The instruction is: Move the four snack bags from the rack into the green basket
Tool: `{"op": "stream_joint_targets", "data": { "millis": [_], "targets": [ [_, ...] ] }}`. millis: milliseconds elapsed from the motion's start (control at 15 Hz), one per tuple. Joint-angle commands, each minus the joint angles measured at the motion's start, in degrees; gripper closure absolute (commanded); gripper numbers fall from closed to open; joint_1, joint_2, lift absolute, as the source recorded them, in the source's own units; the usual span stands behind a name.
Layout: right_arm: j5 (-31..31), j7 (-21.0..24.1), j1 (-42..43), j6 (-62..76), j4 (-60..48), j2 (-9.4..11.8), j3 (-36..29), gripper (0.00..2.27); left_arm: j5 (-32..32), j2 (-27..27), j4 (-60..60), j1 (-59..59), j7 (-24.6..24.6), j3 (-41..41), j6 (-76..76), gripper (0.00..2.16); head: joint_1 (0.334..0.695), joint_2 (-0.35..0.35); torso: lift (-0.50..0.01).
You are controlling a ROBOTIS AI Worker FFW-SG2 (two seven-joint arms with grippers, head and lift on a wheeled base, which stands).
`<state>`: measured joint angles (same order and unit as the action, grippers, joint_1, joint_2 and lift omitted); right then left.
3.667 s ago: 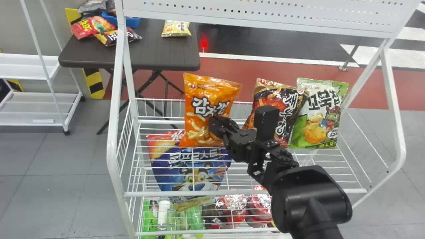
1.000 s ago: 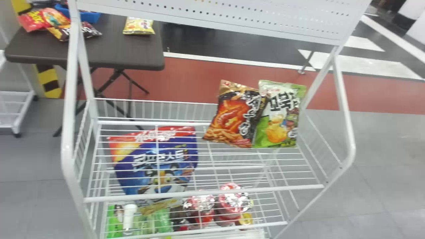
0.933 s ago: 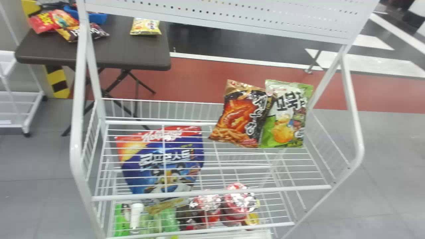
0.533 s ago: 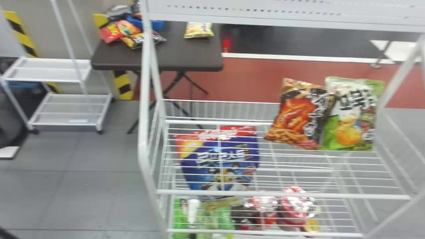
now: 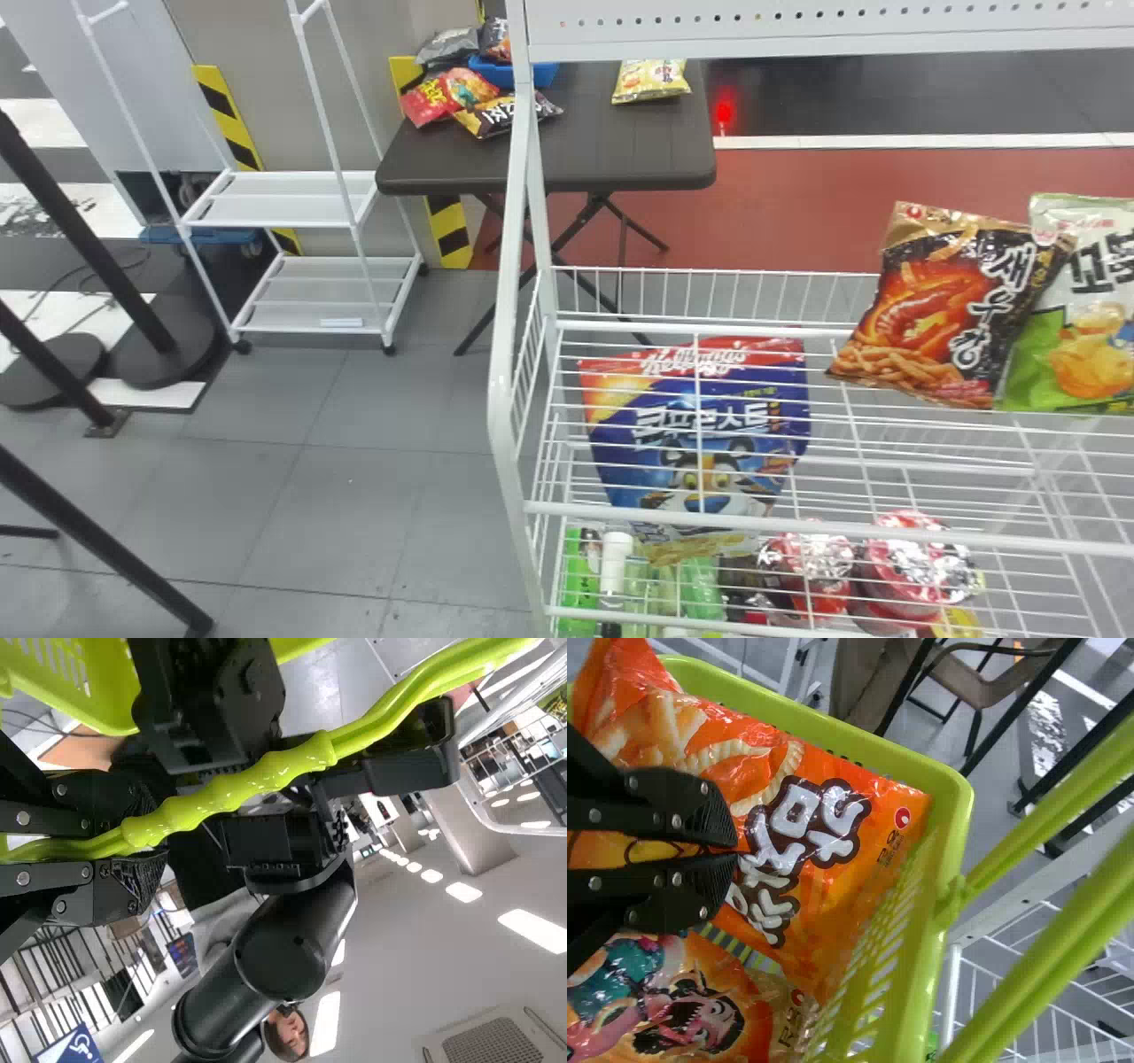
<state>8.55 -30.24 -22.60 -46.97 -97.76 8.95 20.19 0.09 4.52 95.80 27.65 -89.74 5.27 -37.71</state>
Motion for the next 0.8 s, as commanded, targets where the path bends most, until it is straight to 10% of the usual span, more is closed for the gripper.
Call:
{"op": "stream_joint_targets", "data": {
  "millis": [0,467,733],
  "targets": [
    [-3.3,0.0,-3.7,-3.6,-5.9,2.2,-0.8,0.04,-0.1,0.1,-0.3,-0.6,0.1,0.7,0.1,1.99,0.695,0.045,0.0],
    [-7.1,1.6,-15.5,10.5,-22.6,3.0,-12.5,0.05,-0.2,0.1,-1.1,-1.5,0.2,1.0,0.1,1.99,0.695,-0.276,0.0],
    [0.0,2.5,-18.6,27.3,-27.4,0.8,-22.2,0.05,0.0,0.1,-1.1,-1.2,0.3,0.5,0.3,1.99,0.695,-0.32,0.0]
  ]
}}
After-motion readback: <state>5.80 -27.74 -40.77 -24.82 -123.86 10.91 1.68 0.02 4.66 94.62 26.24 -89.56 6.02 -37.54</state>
